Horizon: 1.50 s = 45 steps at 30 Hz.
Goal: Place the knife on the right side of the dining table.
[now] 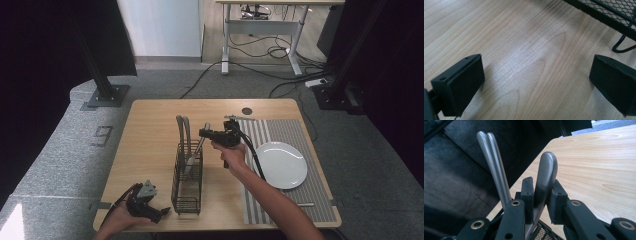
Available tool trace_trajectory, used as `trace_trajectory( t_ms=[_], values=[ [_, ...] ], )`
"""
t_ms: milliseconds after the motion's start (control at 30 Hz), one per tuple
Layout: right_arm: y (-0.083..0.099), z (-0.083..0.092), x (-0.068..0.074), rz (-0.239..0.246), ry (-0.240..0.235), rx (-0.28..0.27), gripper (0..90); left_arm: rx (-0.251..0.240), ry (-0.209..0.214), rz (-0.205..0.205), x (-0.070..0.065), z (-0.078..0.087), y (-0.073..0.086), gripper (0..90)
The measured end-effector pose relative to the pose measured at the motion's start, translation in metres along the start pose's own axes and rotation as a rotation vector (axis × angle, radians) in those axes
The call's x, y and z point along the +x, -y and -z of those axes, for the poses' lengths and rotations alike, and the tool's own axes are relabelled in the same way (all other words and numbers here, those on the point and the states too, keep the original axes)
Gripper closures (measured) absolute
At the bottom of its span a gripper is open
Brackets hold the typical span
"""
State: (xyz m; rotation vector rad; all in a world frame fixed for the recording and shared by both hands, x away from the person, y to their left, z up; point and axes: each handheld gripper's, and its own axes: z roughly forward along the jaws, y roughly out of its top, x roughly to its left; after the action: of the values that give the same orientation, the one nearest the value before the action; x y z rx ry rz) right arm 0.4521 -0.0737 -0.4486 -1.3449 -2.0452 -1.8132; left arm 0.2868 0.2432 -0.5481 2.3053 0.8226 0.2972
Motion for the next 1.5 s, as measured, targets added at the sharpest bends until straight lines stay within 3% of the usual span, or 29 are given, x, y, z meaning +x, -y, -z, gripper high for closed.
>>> trace_trajectory(
  t_ms=[167, 333, 567, 1000, 1233, 1500],
  values=[
    [-0.003, 0.003, -0.005, -0.041, -0.065, -0.051, 80.4, 0.000, 0.000, 0.000, 0.000, 0.000, 0.000, 0.0],
    [-0.009, 0.009, -0.006, -0.049, -0.087, -0.078, 81.9, 0.000, 0.000, 0.000, 0.000, 0.000, 0.000, 0.0],
    [-0.017, 0.026, 0.002, -0.002, -0.091, -0.134, 82.7, 0.000, 0.001, 0.001, 0.000, 0.000, 0.000, 0.0],
    [-0.045, 0.083, 0.023, 0.123, -0.087, -0.268, 83.1, 0.001, 0.001, 0.000, 0.000, 0.000, 0.000, 0.0],
    [-0.049, 0.105, 0.026, 0.140, -0.091, -0.302, 83.1, 0.001, 0.001, 0.001, 0.000, 0.000, 0.000, 0.0],
    [-0.053, 0.122, 0.018, 0.111, -0.106, -0.350, 83.1, 0.000, 0.001, 0.001, 0.000, 0.000, 0.000, 0.0]
  ],
)
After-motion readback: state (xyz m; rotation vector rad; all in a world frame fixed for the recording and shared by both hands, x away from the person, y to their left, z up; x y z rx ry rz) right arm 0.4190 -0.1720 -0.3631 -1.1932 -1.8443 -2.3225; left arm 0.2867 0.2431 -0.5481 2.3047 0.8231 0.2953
